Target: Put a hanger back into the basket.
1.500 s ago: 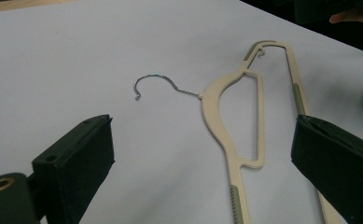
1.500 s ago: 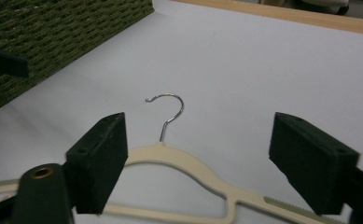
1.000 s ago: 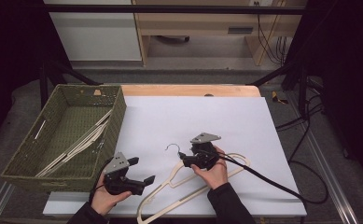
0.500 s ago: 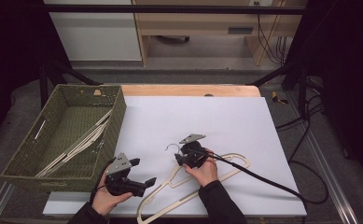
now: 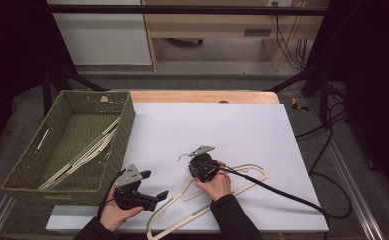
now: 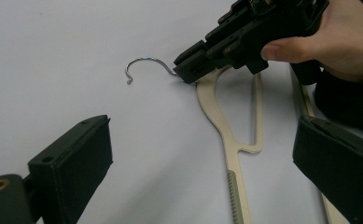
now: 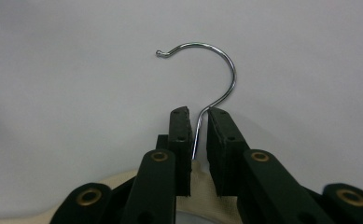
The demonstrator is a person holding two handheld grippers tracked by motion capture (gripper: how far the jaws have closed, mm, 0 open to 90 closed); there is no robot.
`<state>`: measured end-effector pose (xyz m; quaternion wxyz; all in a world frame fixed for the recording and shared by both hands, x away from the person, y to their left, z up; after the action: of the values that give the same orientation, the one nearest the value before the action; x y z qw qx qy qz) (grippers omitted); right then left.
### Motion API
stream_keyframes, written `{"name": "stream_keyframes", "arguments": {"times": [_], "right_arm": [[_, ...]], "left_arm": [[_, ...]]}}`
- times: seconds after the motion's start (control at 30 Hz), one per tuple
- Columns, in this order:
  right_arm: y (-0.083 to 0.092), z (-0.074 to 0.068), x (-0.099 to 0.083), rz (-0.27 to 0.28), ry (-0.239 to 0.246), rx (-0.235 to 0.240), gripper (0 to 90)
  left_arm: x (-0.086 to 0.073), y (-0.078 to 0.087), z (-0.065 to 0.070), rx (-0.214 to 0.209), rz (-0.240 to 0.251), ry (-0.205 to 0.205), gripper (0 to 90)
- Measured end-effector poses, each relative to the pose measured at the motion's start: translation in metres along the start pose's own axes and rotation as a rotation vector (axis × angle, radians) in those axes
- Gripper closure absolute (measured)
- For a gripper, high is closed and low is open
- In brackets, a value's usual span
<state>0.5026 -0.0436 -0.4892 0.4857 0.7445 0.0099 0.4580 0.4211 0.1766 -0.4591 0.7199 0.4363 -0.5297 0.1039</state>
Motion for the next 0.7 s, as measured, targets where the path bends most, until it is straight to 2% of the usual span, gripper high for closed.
{"name": "stream_keyframes", "arguments": {"times": [0.13, 0.17, 0.3, 0.43, 0.47, 0.5, 0.7], "right_arm": [[0.000, 0.000, 0.002, -0.022, -0.034, -0.004, 87.3], [0.000, 0.000, 0.003, -0.026, -0.055, 0.001, 88.4], [0.000, 0.001, 0.004, -0.031, -0.110, 0.007, 89.0], [0.001, 0.003, 0.005, -0.032, -0.128, 0.013, 89.2], [0.001, 0.001, 0.005, -0.032, -0.149, 0.011, 89.2], [0.002, 0.002, 0.004, -0.026, -0.121, 0.012, 89.3], [0.012, 0.000, 0.007, 0.008, -0.108, 0.009, 89.3]], "left_arm": [[0.000, -0.001, 0.002, -0.005, -0.003, -0.008, 4.8], [0.000, -0.001, 0.003, -0.006, -0.003, -0.007, 4.9], [0.001, -0.003, 0.003, -0.010, -0.011, -0.008, 5.1], [0.004, -0.007, 0.004, -0.020, -0.019, -0.007, 5.5], [0.005, -0.009, 0.004, -0.024, -0.025, -0.011, 5.7], [0.006, -0.011, 0.005, -0.026, -0.028, -0.015, 6.3], [0.012, -0.025, 0.009, -0.053, -0.064, -0.033, 9.2]]}}
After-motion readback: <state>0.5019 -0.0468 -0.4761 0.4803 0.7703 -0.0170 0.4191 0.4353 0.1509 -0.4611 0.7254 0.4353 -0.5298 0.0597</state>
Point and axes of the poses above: each handheld gripper's, and its own axes: y roughly backward along the jaws, x roughly out of its top, z roughly to its right, the point moved 2 cm from there along -y, roughly forward along the jaws, and after that the axes turned 9 degrees about x, right-handed, at the moved point
